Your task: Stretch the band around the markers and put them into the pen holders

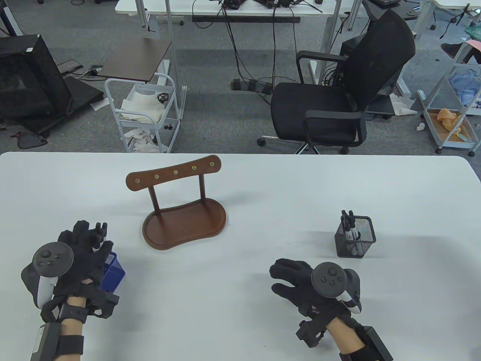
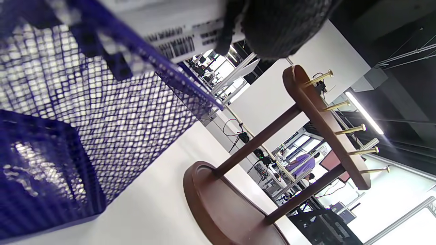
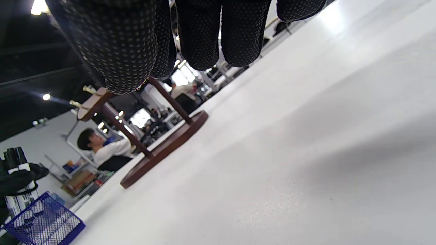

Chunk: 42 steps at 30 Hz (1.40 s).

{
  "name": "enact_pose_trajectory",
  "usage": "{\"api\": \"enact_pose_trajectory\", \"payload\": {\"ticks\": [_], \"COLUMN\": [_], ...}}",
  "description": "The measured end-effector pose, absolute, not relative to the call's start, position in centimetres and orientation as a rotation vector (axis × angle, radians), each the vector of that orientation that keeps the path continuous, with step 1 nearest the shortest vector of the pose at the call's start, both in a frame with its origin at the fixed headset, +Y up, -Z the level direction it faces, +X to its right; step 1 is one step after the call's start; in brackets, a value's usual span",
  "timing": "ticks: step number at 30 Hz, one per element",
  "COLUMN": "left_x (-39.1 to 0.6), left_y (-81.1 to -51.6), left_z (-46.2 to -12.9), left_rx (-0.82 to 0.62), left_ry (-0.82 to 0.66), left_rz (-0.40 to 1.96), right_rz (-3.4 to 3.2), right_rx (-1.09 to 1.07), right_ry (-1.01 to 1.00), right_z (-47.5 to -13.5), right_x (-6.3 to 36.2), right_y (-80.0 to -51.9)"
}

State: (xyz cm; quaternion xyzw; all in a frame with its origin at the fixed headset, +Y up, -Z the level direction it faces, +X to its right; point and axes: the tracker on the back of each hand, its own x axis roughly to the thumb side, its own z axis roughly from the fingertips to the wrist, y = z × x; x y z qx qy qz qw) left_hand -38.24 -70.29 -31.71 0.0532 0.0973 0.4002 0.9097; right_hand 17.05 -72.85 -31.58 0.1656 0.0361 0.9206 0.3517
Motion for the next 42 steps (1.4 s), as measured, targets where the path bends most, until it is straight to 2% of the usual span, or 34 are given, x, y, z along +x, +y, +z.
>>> {"api": "enact_pose_trajectory", "payload": {"ticks": [14,22,30,35,42], "left_x": [-38.0,-37.5,-36.2,-33.9,-27.2], "left_y": [-70.7,-70.3,-69.1,-67.2,-65.9], "left_z": [-32.0,-32.2,-31.9,-31.6,-31.3], "left_rx": [0.039,-0.025,-0.015,0.0,-0.01], "left_ry": [0.296,0.212,0.15,0.055,-0.142], "left_rz": [0.753,0.676,0.651,0.632,0.526], "right_rz": [2.381,2.379,2.38,2.385,2.389], "right_rx": [0.435,0.442,0.441,0.443,0.444], "right_ry": [0.096,0.096,0.105,0.112,0.122], "right_z": [-31.6,-31.6,-31.6,-31.5,-31.5], "right_x": [17.1,17.1,17.1,17.0,16.9], "right_y": [-72.8,-72.8,-72.8,-72.8,-72.8]}}
